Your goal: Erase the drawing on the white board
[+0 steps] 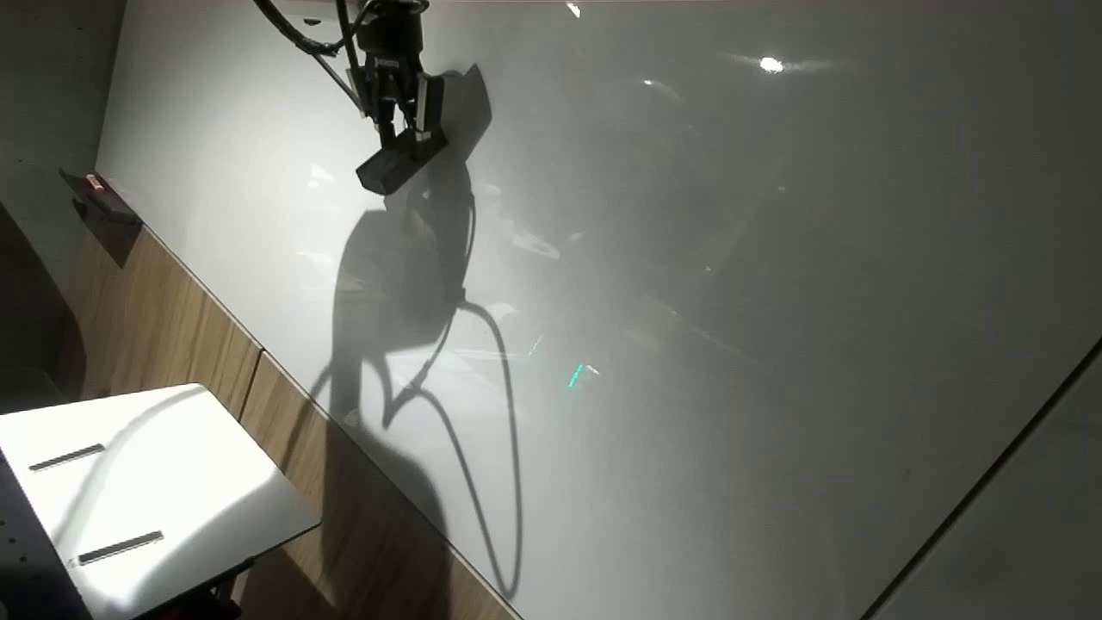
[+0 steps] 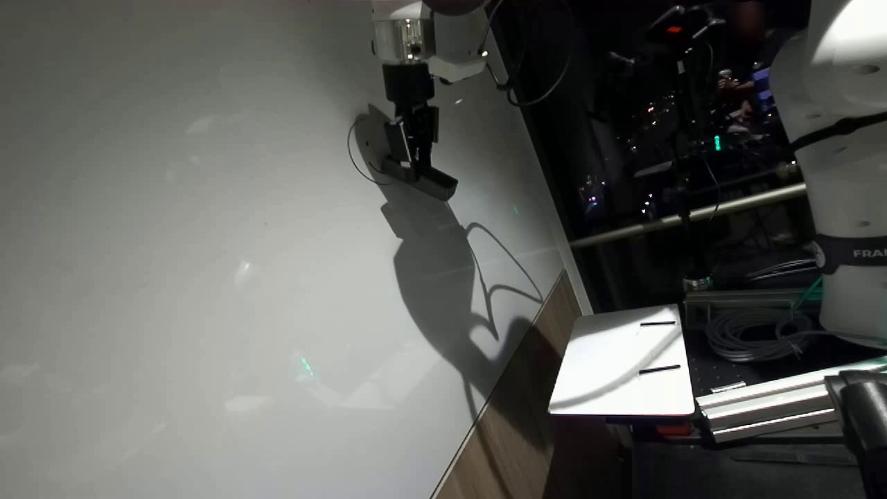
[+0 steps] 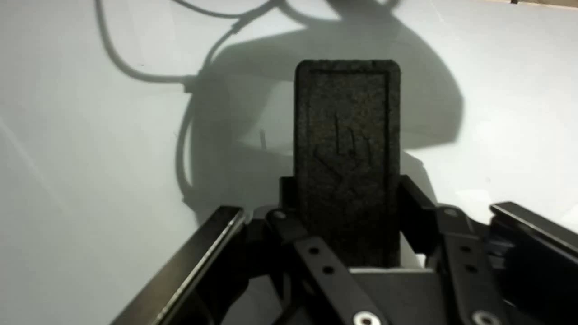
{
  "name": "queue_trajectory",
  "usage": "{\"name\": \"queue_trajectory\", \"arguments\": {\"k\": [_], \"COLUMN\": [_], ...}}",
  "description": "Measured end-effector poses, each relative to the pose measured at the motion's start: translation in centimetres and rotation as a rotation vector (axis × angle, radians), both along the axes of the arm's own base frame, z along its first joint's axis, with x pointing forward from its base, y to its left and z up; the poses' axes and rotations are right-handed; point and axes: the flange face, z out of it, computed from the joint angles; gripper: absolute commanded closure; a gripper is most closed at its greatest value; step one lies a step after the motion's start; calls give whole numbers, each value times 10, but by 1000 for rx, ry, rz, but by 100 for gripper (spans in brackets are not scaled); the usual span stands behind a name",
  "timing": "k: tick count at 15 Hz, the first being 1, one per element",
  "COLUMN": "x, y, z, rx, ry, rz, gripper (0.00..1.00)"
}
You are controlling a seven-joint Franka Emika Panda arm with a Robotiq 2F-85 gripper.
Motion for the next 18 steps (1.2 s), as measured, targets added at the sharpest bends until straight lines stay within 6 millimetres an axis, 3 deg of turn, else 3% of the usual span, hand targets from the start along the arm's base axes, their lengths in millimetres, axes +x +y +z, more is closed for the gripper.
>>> {"name": "queue_trajectory", "arguments": {"k": [7, 10, 14, 18], "x": [-12, -15, -15, -8], "y": [0, 5, 21, 38], "z": [90, 111, 104, 70], "rx": [5, 7, 0, -6], "ry": [-109, -142, -130, -75], "rz": [-21, -13, 12, 30], "gripper": [70, 70, 70, 70]}}
